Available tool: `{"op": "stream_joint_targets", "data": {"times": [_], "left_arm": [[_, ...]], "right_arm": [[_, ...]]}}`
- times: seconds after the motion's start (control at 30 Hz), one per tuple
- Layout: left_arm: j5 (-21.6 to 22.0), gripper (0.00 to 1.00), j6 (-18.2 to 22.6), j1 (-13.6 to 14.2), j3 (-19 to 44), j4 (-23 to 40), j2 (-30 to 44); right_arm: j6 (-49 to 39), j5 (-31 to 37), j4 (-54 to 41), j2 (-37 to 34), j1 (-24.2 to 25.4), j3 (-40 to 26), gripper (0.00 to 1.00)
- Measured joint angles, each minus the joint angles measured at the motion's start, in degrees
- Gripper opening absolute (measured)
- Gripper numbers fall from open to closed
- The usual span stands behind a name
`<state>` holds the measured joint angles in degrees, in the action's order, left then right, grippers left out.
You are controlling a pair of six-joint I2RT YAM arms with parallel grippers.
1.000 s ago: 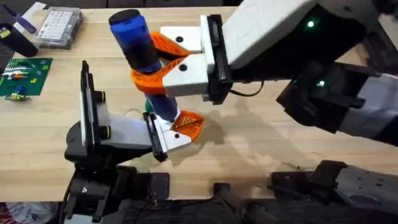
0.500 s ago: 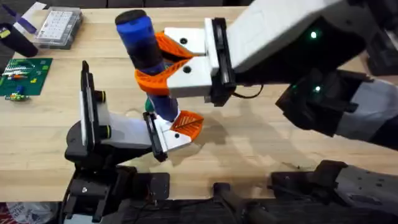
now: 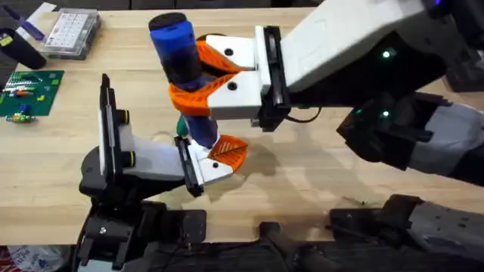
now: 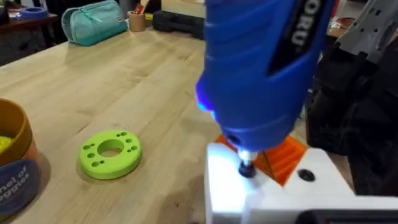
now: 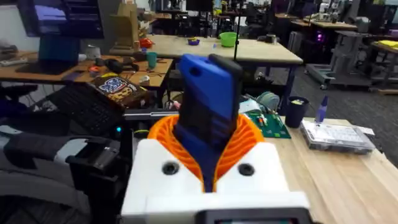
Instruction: Pick up the gripper from the table and insert it into the empty holder that is missing its gripper. Then pick up a screw, insert it into the mounting hole, and use the screwdriver to tighten it. Finally, clean up the table by picking up the vegetable and placing it into the bucket.
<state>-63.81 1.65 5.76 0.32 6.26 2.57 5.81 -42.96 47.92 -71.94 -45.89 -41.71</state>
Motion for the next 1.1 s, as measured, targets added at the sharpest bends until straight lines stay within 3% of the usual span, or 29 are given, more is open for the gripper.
{"op": "stream_joint_targets", "data": {"times": [1.1], "left_arm": [[-0.7, 0.009, -0.6, 0.0, 0.0, 0.2, 0.4]], "right_arm": [[0.7, 2.8, -3.3, 0.8, 0.3, 0.0, 0.057]]}}
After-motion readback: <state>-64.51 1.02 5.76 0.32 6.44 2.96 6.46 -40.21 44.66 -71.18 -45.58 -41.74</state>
